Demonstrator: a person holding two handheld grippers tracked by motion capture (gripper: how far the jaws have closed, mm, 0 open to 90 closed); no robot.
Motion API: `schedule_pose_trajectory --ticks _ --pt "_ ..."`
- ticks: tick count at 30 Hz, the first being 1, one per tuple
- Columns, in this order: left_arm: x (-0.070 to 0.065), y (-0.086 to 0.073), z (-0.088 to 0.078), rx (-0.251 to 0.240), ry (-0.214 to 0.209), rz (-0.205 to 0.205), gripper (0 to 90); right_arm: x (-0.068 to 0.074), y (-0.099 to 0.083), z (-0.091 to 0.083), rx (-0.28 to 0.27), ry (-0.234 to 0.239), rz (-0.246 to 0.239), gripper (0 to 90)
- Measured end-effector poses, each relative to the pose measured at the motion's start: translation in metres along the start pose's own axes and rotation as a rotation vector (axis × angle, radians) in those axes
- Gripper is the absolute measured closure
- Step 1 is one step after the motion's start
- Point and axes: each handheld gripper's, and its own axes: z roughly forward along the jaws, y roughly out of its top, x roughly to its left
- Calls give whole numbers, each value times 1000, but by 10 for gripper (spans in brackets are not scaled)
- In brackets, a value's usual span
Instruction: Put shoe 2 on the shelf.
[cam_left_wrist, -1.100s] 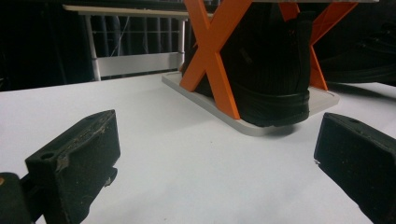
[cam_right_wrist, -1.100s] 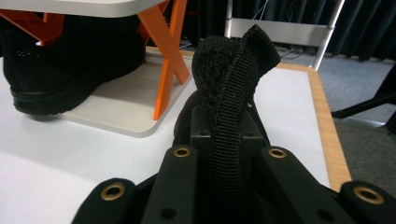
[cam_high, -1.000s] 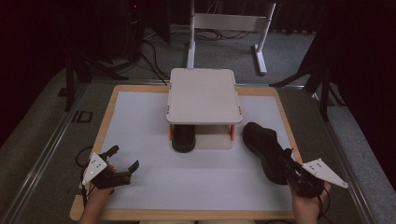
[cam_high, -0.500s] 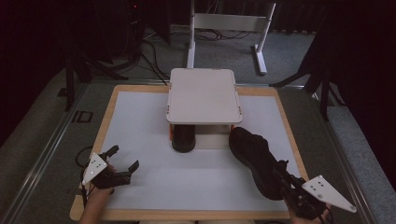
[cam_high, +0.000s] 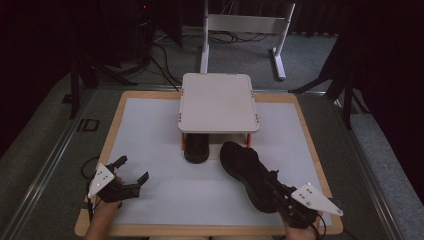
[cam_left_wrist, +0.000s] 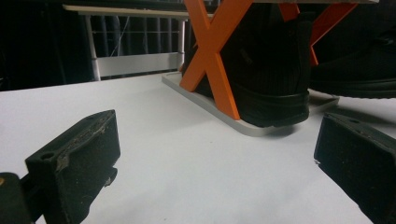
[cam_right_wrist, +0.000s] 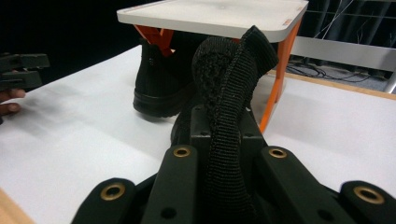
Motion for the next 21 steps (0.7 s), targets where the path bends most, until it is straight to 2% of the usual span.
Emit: schedule_pose_trajectory --ticks 4,9,13,15,21 --pt "0 0 0 -2 1 -2 8 1 -1 18 25 -17 3 823" --pt "0 0 0 -2 0 -2 8 5 -6 29 34 -22 18 823" --pt "0 0 0 -3 1 -2 8 12 -10 39 52 -17 9 823" --pt "0 0 0 -3 1 -1 8 16 -14 44 60 -31 -1 823" --pt "0 0 0 -5 0 1 8 21 -26 63 69 -59 30 823"
